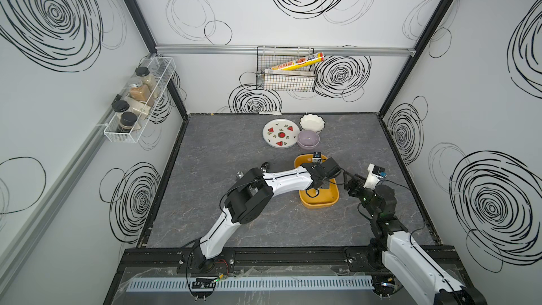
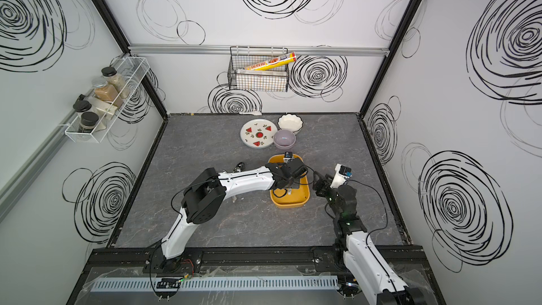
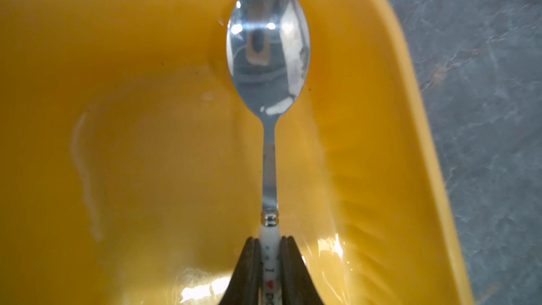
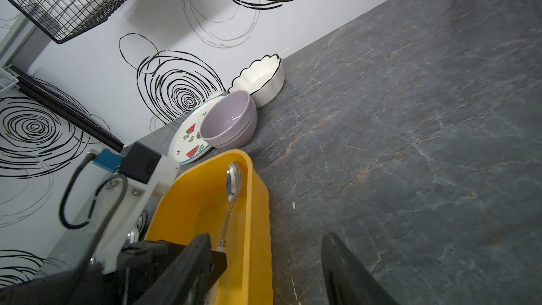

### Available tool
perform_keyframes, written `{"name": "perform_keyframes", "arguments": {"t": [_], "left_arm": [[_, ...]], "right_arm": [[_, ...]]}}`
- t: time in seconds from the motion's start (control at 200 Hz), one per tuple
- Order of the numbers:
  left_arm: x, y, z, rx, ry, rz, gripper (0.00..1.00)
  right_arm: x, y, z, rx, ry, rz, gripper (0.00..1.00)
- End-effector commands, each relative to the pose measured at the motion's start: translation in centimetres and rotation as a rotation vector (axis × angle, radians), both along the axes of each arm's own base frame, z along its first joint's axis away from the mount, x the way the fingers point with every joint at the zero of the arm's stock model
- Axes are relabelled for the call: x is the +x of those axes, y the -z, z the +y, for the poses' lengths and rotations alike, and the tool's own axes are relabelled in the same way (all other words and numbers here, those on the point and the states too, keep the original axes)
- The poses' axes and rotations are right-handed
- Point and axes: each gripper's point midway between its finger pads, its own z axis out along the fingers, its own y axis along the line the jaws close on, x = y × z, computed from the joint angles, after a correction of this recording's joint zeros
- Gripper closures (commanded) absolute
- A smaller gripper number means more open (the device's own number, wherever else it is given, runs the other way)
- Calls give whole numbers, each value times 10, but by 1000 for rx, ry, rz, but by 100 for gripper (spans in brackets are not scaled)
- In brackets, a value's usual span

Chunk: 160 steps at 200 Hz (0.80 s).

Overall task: Put the spoon into the storage box
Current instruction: Place the spoon in the storage box.

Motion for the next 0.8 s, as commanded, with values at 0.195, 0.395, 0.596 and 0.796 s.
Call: {"name": "perform_keyframes", "arguments": {"t": [0.195,0.395,0.596,0.796], "left_arm": [[10,7,-12,-51,-31,11,100],[7,10,-16,-73,-5,32,84],[4,-5,-19,-146,31,37,61],[0,-60,-21,-211,92,-30,61]], "right_arm": [[-1,-2,2,9,-7,-16,36],[0,-2,0,3,2,-16,36],[0,-3,-3,-11,17,-20,36],[0,-3,-6,-21,35,-28,36]]}}
